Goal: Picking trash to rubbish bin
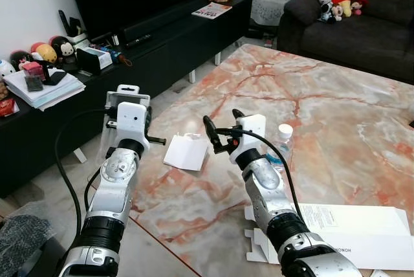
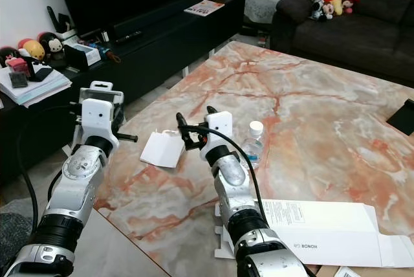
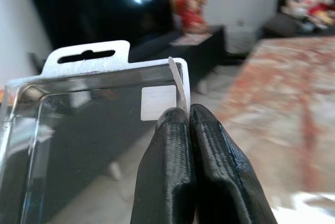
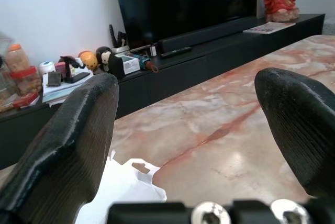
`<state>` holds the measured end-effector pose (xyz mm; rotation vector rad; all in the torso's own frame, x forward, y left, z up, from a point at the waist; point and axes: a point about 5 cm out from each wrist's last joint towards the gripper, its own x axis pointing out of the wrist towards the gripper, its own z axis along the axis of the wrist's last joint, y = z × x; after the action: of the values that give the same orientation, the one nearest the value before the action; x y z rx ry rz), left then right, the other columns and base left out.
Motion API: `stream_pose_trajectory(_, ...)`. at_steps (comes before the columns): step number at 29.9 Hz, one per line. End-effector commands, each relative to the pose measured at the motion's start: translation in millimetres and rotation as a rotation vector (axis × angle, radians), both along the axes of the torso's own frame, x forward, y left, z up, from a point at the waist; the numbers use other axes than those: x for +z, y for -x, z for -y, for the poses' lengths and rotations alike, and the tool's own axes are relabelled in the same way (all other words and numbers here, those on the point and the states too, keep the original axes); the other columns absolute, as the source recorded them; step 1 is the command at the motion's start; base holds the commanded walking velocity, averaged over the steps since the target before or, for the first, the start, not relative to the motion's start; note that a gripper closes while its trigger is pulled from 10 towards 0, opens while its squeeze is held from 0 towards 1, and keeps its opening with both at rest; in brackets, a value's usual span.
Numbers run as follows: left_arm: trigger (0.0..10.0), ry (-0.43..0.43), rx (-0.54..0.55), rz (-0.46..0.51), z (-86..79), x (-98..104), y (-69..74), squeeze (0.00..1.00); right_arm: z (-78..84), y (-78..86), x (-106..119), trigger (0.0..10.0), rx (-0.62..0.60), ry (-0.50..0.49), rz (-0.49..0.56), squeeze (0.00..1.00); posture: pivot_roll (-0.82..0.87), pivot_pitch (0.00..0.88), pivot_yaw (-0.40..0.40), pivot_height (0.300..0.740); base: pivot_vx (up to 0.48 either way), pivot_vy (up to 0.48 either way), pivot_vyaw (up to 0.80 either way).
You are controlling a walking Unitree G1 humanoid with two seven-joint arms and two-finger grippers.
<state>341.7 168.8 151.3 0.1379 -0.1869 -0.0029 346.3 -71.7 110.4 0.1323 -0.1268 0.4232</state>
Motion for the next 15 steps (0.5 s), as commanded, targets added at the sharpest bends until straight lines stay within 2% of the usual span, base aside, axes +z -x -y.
stream_pose_trajectory(1, 10.0, -0.006, 0.068, 0.022, -6.4, 1, -0.9, 0.00, 0.9, -4.0, 11, 10.0, -0.013, -0.012, 0.043, 0.00, 0.04, 0.000, 0.057, 0.740, 0.000, 0.000, 0.00)
stream_pose_trajectory(7, 10.0, -0.002, 0.088, 0.030, -5.7, -4, 1.6, 0.00, 3.6, -4.1, 10, 10.0, -0.028, -0.011, 0.045, 0.00, 0.04, 0.000, 0.063, 0.740, 0.000, 0.000, 0.00)
stream_pose_trajectory(12, 10.0, -0.006, 0.052, 0.042, 3.5, -4, 0.2, 0.00, 3.2, -3.3, 9, 10.0, -0.031, -0.012, 0.044, 0.00, 0.04, 0.000, 0.065, 0.740, 0.000, 0.000, 0.00)
stream_pose_trajectory(15, 10.0, -0.006, 0.048, 0.049, 7.0, -3, -1.1, 0.00, 3.1, -3.1, 9, 10.0, -0.031, -0.012, 0.043, 0.00, 0.03, 0.000, 0.065, 0.740, -0.244, 0.000, 0.00)
